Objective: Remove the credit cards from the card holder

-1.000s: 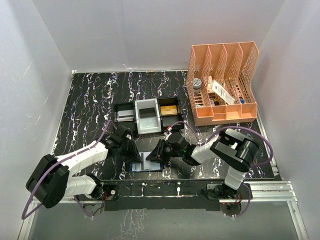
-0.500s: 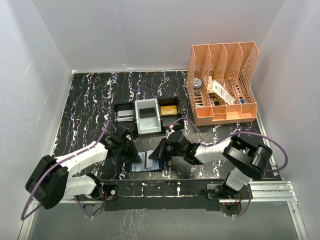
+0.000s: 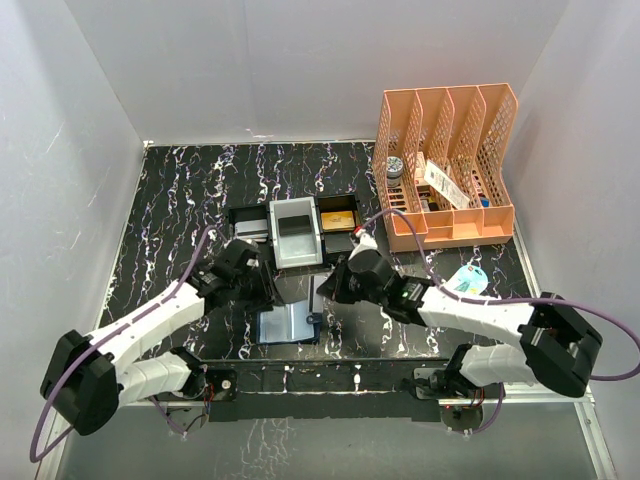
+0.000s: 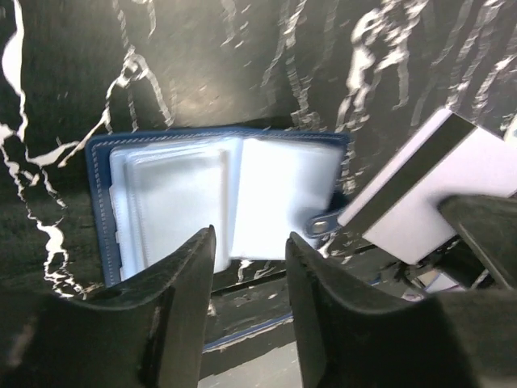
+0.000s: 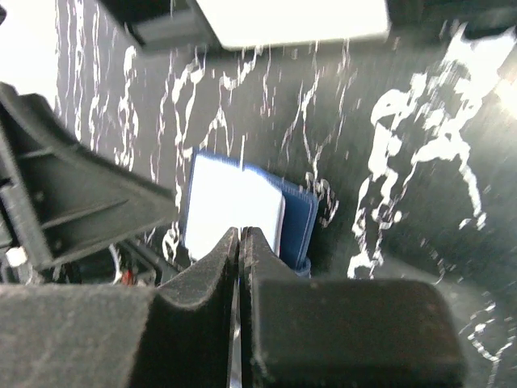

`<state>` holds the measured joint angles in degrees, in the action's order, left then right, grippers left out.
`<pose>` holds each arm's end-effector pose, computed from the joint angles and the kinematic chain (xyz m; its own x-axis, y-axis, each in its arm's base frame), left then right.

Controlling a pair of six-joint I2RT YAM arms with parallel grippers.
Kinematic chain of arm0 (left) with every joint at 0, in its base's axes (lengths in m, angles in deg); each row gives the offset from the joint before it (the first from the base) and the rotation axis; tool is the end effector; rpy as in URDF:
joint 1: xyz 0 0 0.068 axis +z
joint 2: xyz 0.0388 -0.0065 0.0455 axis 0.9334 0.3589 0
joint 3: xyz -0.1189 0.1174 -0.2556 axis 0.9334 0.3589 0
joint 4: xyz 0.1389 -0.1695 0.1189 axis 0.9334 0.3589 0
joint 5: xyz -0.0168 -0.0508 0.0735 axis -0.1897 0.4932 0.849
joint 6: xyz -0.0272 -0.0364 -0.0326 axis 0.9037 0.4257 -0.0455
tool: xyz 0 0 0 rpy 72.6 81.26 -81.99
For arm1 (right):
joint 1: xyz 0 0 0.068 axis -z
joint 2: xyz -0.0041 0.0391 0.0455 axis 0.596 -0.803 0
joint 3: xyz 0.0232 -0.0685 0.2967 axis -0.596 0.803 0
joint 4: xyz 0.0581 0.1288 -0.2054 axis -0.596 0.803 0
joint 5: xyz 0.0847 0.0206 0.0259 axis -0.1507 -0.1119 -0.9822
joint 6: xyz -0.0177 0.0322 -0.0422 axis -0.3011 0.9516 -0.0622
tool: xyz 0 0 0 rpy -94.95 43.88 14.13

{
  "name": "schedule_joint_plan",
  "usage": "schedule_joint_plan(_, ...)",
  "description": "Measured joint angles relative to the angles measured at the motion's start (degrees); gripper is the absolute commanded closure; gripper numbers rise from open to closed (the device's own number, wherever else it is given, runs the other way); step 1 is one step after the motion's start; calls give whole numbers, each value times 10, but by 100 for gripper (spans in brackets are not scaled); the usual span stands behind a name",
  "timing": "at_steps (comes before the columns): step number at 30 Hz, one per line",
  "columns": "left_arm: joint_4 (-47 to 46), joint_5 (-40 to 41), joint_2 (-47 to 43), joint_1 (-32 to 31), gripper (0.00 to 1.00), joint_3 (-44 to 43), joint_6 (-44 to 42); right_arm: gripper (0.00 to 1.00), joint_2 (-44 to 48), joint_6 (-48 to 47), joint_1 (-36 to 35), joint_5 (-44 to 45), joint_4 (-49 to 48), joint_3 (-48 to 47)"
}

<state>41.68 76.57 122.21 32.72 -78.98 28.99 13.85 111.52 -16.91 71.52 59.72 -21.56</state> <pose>0.1461 -0.1143 0.2331 -0.9131 -0.3028 -0.2732 -0.1105 0.8285 -0.5490 0.1429 0.1918 0.2356 -0.8495 0.2338 -0.4730 -0.1722 0.7245 0.6674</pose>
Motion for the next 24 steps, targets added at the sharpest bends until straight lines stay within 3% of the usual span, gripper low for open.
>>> schedule_joint_plan(8, 68, 74, -41, 0, 23, -109, -49, 100, -15, -141, 10, 141, 94, -168)
schedule_joint_plan(15, 158, 172, -52, 0, 4, -146, -71, 100, -158, -224, 33, 175, 127, -330)
schedule_joint_plan(24, 193, 241, -76, 0, 1, -146, -106, 100, -343, -294, 38, 216, 206, -483)
